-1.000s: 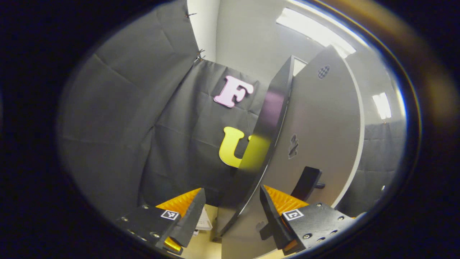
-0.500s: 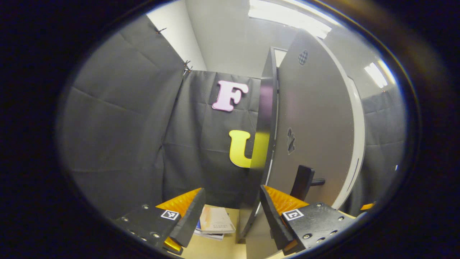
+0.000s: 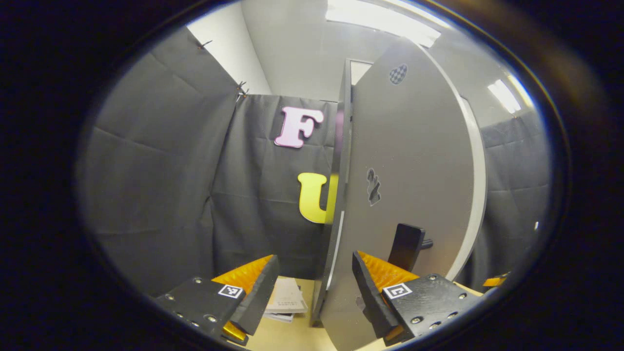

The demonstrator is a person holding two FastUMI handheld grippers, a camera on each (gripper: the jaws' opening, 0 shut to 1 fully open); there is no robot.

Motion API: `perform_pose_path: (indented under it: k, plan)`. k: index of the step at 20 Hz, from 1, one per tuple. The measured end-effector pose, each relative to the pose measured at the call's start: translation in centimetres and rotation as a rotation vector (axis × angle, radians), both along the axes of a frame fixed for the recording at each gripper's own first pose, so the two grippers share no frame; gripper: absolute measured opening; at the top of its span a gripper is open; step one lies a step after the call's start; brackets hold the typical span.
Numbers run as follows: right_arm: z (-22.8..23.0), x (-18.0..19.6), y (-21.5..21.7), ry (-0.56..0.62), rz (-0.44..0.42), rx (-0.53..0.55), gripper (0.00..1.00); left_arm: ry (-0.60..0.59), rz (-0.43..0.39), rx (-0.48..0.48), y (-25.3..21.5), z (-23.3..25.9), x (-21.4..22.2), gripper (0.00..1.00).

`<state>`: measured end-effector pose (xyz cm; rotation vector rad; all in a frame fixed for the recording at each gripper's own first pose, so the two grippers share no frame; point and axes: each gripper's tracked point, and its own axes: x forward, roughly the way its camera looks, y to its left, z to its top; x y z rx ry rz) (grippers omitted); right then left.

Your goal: Grab one shoe with the right hand and put it into the shoe cabinet, grab the other shoe with the left hand and put it into the shoe cabinet; then close the right door with the right hand and the left door with the left hand.

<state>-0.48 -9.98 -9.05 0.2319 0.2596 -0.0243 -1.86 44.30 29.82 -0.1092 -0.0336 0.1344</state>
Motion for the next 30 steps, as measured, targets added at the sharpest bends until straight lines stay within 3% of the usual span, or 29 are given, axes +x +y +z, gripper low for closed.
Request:
perform_pose_path:
  k: [4, 10, 16, 22, 25, 30]
  plan:
    - [-0.7, -0.7, -0.5, 0.016, -0.002, 0.009, 0.98, 0.024, -0.033, -0.046, -3.4, -0.5, 1.3, 0.91]
    - [-0.1, -1.6, -2.4, -0.008, -0.031, 0.018, 0.98, 0.029, -0.09, 0.018, -10.3, -0.4, 5.2, 0.91]
    - [1.2, -1.4, -4.9, -0.041, -0.041, 0.0, 0.98, 0.043, 0.027, 0.14, -14.2, -1.0, 6.7, 0.91]
    - [4.0, 1.1, -3.8, -0.078, 0.057, -0.1, 0.98, 0.002, 0.057, 0.13, -14.9, -0.6, 4.0, 0.91]
    - [4.9, 2.0, -2.0, -0.085, 0.113, -0.103, 0.98, -0.005, 0.09, 0.104, -14.2, -0.4, 2.0, 0.9]
    - [7.9, 4.2, 2.6, -0.14, 0.185, -0.141, 0.98, 0.029, 0.075, 0.072, -13.5, -2.4, -0.1, 0.9]
